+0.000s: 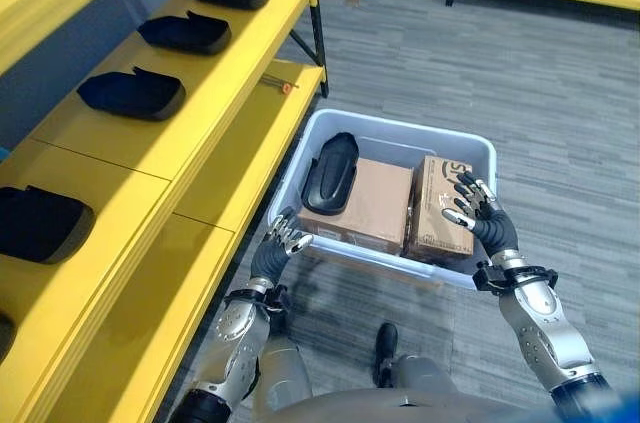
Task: Move parts from the plastic box to the shelf.
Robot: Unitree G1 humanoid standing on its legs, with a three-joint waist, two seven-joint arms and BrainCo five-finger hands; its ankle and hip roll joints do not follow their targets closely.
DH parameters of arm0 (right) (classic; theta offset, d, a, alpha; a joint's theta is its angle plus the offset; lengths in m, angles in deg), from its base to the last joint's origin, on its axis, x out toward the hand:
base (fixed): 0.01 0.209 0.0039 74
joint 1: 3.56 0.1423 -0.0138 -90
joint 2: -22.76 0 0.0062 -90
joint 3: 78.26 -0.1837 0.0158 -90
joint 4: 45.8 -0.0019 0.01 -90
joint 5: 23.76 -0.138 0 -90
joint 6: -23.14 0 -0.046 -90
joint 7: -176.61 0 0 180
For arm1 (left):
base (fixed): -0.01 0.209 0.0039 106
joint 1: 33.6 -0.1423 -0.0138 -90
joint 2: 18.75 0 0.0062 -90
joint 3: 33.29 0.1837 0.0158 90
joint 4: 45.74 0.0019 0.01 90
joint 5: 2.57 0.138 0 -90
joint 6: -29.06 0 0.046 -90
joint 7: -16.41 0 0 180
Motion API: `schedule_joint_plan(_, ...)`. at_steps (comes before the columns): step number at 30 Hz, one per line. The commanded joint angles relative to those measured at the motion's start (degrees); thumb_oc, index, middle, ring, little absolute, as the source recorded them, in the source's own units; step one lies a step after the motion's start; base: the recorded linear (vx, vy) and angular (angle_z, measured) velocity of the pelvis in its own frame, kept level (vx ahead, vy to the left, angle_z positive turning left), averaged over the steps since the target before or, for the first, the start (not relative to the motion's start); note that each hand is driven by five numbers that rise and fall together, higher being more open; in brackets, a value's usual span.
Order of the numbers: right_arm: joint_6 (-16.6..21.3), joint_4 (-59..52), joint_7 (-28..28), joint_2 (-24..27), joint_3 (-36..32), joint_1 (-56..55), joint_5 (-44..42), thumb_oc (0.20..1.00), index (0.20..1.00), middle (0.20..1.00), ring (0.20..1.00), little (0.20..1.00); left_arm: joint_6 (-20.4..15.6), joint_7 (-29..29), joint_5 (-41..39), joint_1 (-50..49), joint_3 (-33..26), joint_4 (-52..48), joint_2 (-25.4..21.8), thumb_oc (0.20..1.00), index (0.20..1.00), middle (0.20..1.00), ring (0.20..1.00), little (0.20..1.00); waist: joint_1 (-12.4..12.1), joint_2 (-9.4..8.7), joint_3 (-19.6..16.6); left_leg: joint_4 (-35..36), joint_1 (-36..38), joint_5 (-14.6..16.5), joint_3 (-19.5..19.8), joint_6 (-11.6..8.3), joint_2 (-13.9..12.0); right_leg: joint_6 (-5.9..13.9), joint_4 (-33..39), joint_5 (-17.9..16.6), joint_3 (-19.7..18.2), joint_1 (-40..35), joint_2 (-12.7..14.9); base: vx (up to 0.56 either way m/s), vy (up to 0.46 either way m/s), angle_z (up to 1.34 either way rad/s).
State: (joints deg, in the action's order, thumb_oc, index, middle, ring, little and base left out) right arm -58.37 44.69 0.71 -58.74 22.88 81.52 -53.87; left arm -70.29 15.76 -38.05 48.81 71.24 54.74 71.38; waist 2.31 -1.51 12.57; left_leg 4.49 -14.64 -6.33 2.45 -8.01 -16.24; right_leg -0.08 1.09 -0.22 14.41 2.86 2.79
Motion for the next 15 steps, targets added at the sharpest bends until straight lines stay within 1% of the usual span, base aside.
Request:
schedule_joint_plan(1,3.8,-3.1,0.7,1.5,-0.7,2.1,0.6,1.000,1.000,1.000,1.000,1.000,-4.0,-0.9,-0.4,0.0,-1.9,-5.2,-2.1,1.000,1.000,1.000,1.000,1.000,-0.8,-0.32,-1.6,-0.2,3.5,-7.8,-1.6,-0.02,2.3,6.81,0.2,-2.9,-4.8,-0.8,5.4,0.14,0.226,-0.71)
schedule_joint_plan(2,3.7,-2.6,-0.1,1.0,-0.9,1.7,-0.3,1.000,1.000,1.000,1.000,1.000,-4.3,-0.3,0.1,-0.3,-2.3,-5.0,-1.9,1.000,1.000,1.000,1.000,1.000,-1.0,0.87,-2.2,0.1,5.4,-6.2,-3.6,-0.06,2.4,8.19,1.1,-3.0,-5.9,-1.9,6.4,0.21,0.316,-0.55)
schedule_joint_plan(3,3.3,-2.7,-0.7,0.7,-0.7,1.3,-0.3,1.000,1.000,1.000,1.000,1.000,-4.2,0.1,0.2,-0.8,-2.8,-5.0,-2.1,1.000,1.000,1.000,1.000,1.000,-0.9,1.17,-2.8,0.4,6.2,-5.7,-4.7,-0.34,2.5,8.13,1.7,-3.5,-6.7,-2.3,6.7,0.36,0.551,-0.37)
schedule_joint_plan(4,3.0,-2.8,-0.9,-0.2,-0.2,1.2,-0.8,1.000,1.000,1.000,1.000,1.000,-4.5,-0.2,-0.2,-0.6,-3.2,-5.6,-2.5,1.000,1.000,1.000,1.000,1.000,-1.2,0.92,-3.1,-1.4,6.8,-4.2,-6.4,0.52,3.8,9.19,2.4,-4.5,-7.5,-3.0,8.9,0.22,0.328,-0.58)
schedule_joint_plan(5,3.0,-2.8,-0.9,-0.2,-0.2,1.2,-0.8,1.000,1.000,1.000,1.000,1.000,-4.5,-0.2,-0.2,-0.6,-3.2,-5.6,-2.6,1.000,1.000,1.000,1.000,1.000,-1.3,0.80,-3.1,-1.5,6.9,-4.0,-6.5,0.57,3.9,9.25,2.4,-4.5,-7.6,-3.0,9.1,0.26,0.454,-0.80)
schedule_joint_plan(6,2.5,-2.9,-1.4,-1.2,0.2,1.0,-1.0,1.000,1.000,1.000,1.000,1.000,-4.7,-0.4,-0.1,0.2,-3.8,-6.0,-3.5,1.000,1.000,1.000,1.000,1.000,-1.2,0.04,-3.0,-3.1,6.9,-2.1,-8.6,1.81,5.6,10.46,2.1,-5.4,-8.7,-3.0,11.5,0.14,0.300,-0.80)
schedule_joint_plan(9,1.9,-2.6,-1.4,-2.6,2.2,2.6,-1.7,1.000,1.000,1.000,1.000,1.000,-5.3,-1.9,0.4,2.0,-4.1,-5.5,-4.5,1.000,1.000,1.000,1.000,1.000,-1.3,-1.57,-2.5,-6.5,5.8,0.7,-11.5,3.31,7.3,12.21,2.0,-7.7,-10.0,-1.4,14.5,0.10,0.275,-0.47)
schedule_joint_plan(12,1.5,-3.0,-1.7,-2.9,2.6,3.1,-1.9,1.000,1.000,1.000,1.000,1.000,-5.4,-2.9,0.8,3.1,-4.4,-5.6,-4.9,1.000,1.000,1.000,1.000,1.000,-1.4,-2.92,-2.3,-8.9,4.5,2.3,-13.2,3.80,8.0,13.11,2.2,-9.7,-10.1,0.0,15.8,0.04,0.120,-0.34)
schedule_joint_plan(15,1.2,-2.5,-1.3,-2.8,2.9,3.9,-1.7,1.000,1.000,1.000,1.000,1.000,-5.4,-3.6,0.9,4.0,-4.4,-5.3,-4.7,1.000,1.000,1.000,1.000,1.000,-1.4,-3.72,-2.2,-10.0,3.6,3.4,-13.9,4.33,8.7,13.58,2.1,-11.1,-10.3,1.1,16.5,0.05,0.079,-0.01)
